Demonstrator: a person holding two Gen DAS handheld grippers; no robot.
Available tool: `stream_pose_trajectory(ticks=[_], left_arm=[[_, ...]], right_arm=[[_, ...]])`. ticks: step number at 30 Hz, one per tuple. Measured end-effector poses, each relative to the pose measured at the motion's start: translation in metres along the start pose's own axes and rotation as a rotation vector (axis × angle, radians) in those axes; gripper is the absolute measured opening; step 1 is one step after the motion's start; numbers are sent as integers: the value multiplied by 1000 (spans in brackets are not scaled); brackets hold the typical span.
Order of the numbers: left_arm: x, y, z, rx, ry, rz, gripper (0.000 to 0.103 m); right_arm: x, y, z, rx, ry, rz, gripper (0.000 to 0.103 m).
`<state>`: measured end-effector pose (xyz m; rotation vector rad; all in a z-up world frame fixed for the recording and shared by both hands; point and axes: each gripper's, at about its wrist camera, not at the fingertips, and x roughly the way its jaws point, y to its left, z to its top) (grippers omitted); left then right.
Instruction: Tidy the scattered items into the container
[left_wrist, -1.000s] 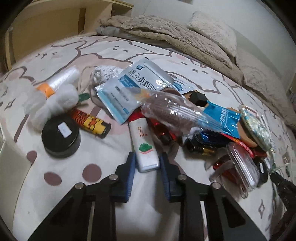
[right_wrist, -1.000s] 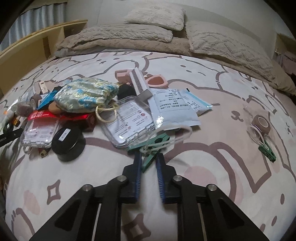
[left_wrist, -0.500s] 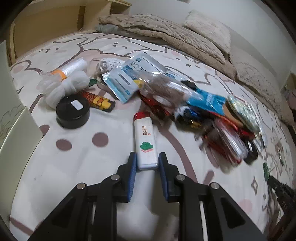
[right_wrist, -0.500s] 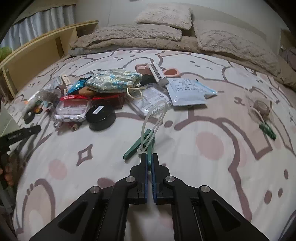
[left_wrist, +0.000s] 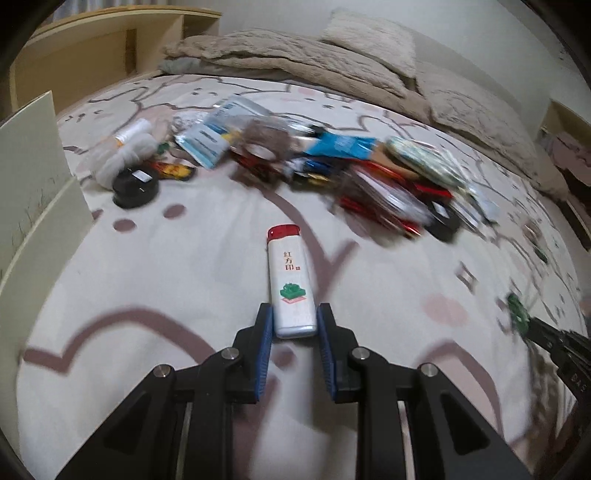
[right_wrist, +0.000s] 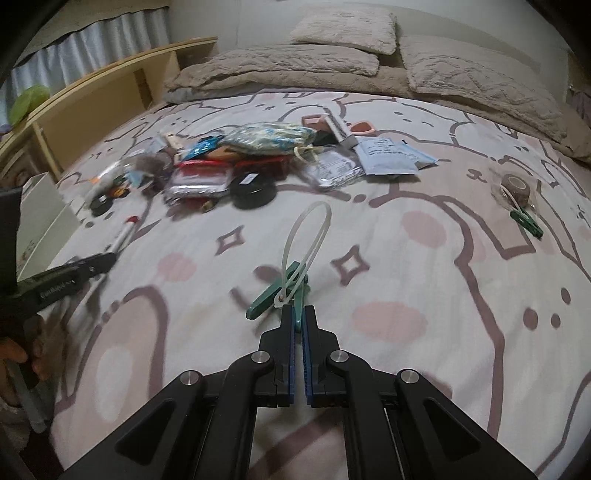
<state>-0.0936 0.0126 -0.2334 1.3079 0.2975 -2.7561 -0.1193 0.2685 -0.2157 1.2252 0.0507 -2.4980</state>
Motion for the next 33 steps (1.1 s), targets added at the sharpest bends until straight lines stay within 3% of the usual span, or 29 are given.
stream_pose_trajectory(ticks=[10, 15, 17, 20, 28, 31, 33], left_arm=[[-31, -61, -45, 176, 24, -124, 24], [-36, -71, -55, 250, 11, -72, 24], [-35, -70, -53, 253, 17, -65, 30], [-34, -63, -50, 235, 19, -32, 43], [-31, -38, -40, 169, 11, 71, 48], [-28, -28, -36, 135, 12, 109, 58], [-25, -19, -31, 103, 13, 130, 59]], right_arm=[[-21, -4, -26, 15, 48, 48, 4], [-14, -9, -31, 40, 73, 34, 4], [-14, -8, -30, 36, 75, 30, 4], [-14, -8, -31, 38, 74, 33, 4], [-15, -15, -29, 40, 63, 13, 4], [-17, -16, -28, 30, 53, -31, 4], [-17, -18, -28, 20, 50, -59, 4]])
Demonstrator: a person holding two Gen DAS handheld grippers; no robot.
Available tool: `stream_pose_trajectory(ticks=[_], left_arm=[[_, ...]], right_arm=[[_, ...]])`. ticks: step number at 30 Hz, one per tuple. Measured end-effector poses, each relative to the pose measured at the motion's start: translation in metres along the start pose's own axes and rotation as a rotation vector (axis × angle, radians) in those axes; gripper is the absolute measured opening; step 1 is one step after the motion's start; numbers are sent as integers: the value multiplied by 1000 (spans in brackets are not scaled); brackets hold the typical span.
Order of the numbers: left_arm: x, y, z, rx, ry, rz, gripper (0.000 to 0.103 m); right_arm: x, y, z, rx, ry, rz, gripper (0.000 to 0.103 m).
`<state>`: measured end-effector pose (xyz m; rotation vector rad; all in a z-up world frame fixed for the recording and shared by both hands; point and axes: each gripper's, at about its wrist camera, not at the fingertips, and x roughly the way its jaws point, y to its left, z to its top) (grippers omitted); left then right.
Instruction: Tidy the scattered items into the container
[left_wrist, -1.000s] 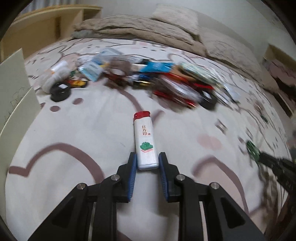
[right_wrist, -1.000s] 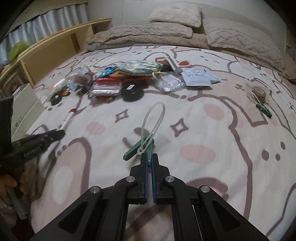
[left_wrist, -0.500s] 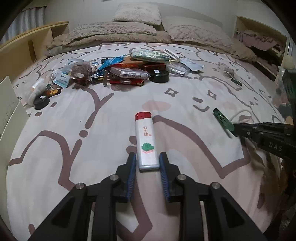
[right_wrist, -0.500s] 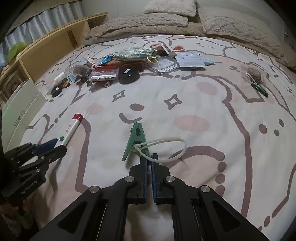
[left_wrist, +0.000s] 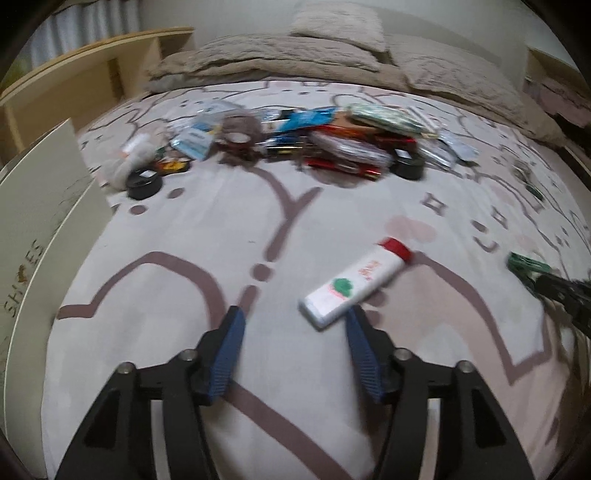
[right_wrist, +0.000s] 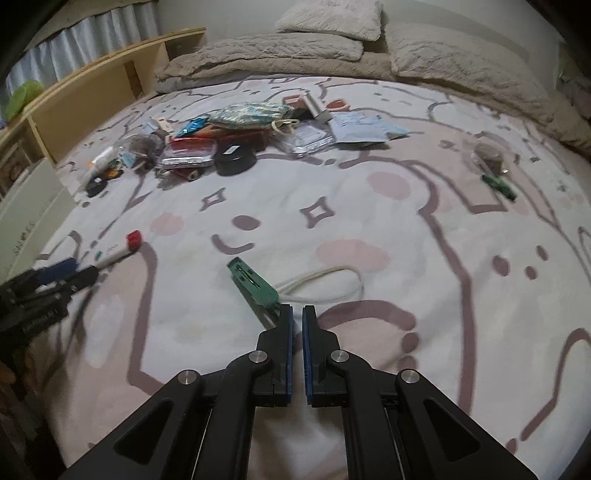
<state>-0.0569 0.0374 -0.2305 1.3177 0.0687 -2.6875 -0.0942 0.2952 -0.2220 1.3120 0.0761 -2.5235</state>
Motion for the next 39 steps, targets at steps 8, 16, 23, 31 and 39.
stream_pose_trajectory(ticks=[8, 16, 23, 31, 39], left_arm=[[19, 16, 19, -76, -5, 26, 61], [21, 12, 20, -69, -3, -28, 83], [14, -13, 12, 70, 16, -71, 94], [22, -15, 20, 86, 34, -74, 94], [33, -22, 35, 113, 52, -83, 94]], right_arm=[[2, -6, 1, -3, 0, -34, 4], [5, -13, 4, 9, -2, -51, 4], [1, -18, 4, 8, 5, -71, 4], [-16, -1, 1, -62, 6, 93, 4], [2, 27, -3, -170, 72, 104, 4]])
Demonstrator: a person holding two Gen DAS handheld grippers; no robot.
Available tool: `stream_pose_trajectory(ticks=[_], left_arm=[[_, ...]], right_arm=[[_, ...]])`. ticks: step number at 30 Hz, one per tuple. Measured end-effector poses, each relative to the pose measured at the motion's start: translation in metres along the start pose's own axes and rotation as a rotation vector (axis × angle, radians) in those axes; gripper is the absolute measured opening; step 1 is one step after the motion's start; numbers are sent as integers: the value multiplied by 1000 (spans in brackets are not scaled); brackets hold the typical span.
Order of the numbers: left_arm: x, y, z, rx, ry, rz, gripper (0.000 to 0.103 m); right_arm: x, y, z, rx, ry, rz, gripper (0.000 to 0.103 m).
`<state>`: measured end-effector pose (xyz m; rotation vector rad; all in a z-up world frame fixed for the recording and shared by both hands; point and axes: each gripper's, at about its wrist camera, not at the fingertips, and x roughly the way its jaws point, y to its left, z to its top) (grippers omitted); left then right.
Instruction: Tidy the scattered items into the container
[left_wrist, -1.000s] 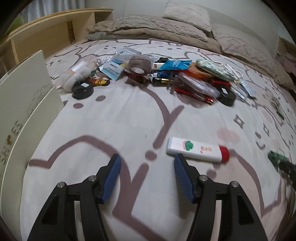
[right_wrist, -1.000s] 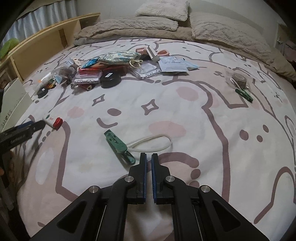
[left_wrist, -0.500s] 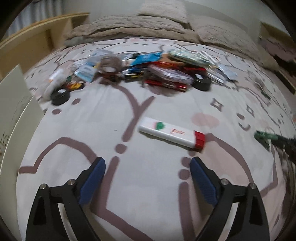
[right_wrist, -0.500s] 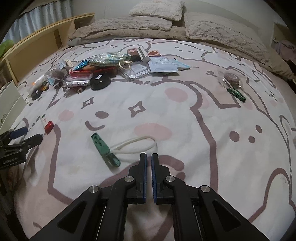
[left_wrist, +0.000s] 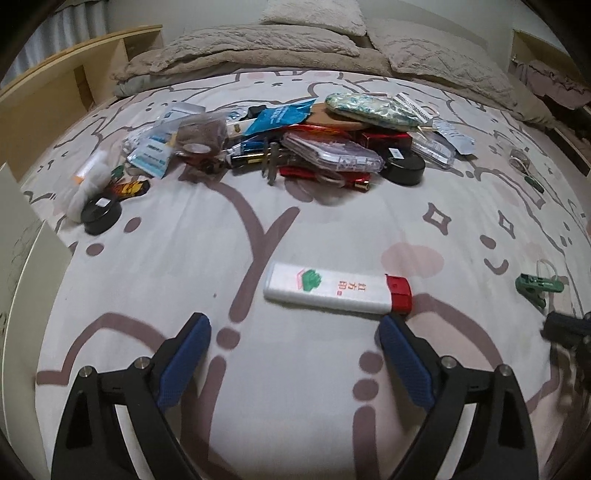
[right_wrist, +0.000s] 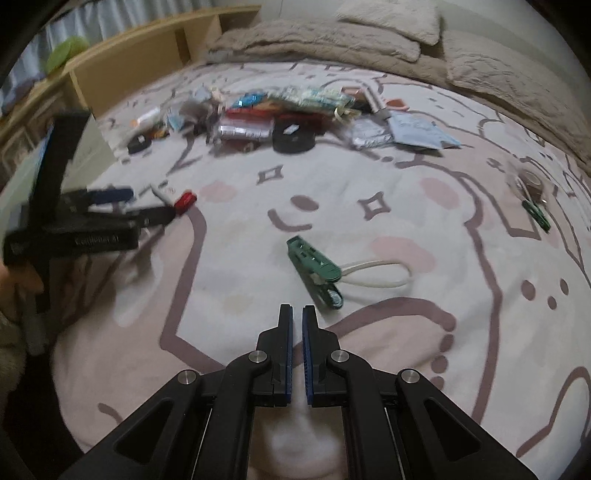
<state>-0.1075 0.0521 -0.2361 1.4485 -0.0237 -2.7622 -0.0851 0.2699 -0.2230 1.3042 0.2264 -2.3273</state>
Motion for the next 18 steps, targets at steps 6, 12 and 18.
stream_pose_trajectory(ticks=[6, 12, 18], left_arm=[[6, -5, 3, 28, 23, -58, 101], [9, -7, 4, 27, 20, -55, 103], [12, -8, 7, 23, 18, -53, 103]], right_arm=[[8, -13, 7, 59, -18, -3, 4], [10, -31, 12, 124, -40, -29, 4], [12, -40, 15, 161, -59, -67, 4]])
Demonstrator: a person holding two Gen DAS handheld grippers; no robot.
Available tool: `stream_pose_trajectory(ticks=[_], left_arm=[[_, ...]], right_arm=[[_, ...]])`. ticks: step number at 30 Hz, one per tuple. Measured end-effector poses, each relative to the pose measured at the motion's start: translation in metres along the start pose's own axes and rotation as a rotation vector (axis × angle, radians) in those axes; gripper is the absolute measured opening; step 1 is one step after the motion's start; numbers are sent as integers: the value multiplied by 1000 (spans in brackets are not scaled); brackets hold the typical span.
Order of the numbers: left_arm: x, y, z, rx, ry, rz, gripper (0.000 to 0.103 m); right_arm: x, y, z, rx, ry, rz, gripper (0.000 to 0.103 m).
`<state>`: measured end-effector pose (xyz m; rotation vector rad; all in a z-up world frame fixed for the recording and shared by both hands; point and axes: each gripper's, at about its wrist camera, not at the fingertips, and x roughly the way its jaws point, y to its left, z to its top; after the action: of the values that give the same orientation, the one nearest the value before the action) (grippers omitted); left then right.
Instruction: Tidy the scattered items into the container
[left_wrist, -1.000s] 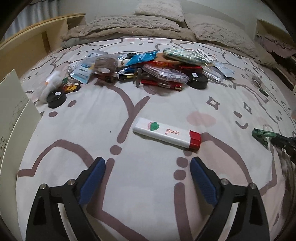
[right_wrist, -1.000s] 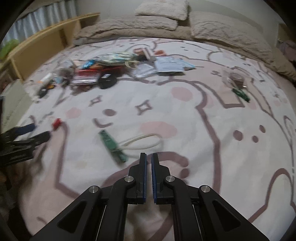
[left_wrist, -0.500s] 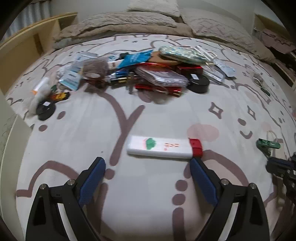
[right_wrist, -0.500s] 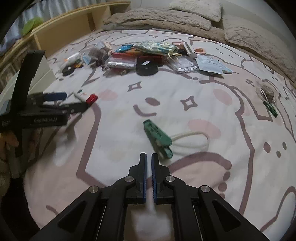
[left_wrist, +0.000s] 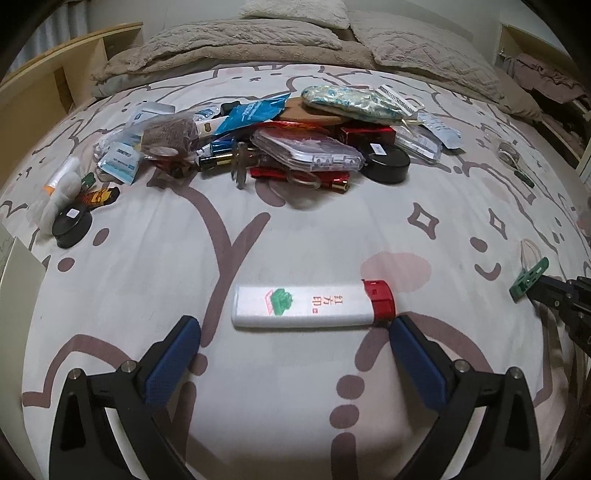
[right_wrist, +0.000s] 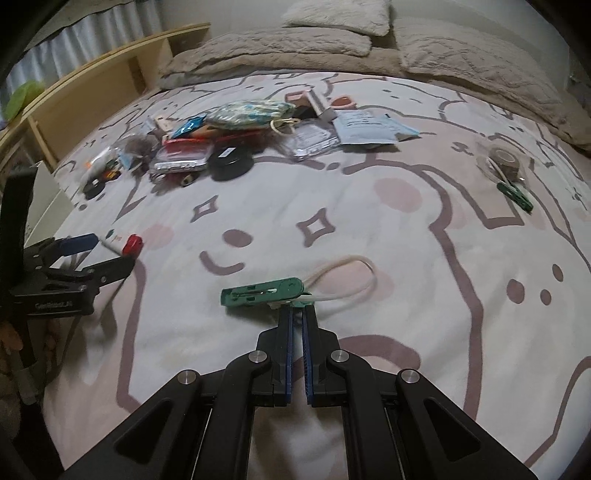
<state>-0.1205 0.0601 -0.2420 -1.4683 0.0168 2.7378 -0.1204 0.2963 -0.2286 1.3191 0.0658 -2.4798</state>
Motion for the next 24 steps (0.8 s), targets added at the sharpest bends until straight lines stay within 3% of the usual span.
stream_pose_trajectory(ticks=[6, 13, 14, 15, 17, 21, 24], left_arm=[[1, -1, 1, -8, -13, 2, 103], [-2, -3, -4, -30, -27, 6, 103], [-2, -3, -4, -32, -29, 6, 103], [-2, -3, -5, -34, -30, 5, 103], [-2, -3, -5, -37, -29, 3, 103], [0, -3, -5, -39, -23, 1, 103], [1, -3, -4, -36, -20, 6, 103]], right_arm=[[-4, -5, -1, -2, -25, -56, 4], [-16, -6, -10, -28, -20, -41, 8], [-18, -4, -11, -37, -25, -45, 24], [-21, -2, -12, -43, -34, -48, 58], [-27, 2, -12, -55, -73, -65, 103], [-33, 11, -8, -69, -130, -55, 103], [-26, 21, -6, -106, -120, -57, 103]])
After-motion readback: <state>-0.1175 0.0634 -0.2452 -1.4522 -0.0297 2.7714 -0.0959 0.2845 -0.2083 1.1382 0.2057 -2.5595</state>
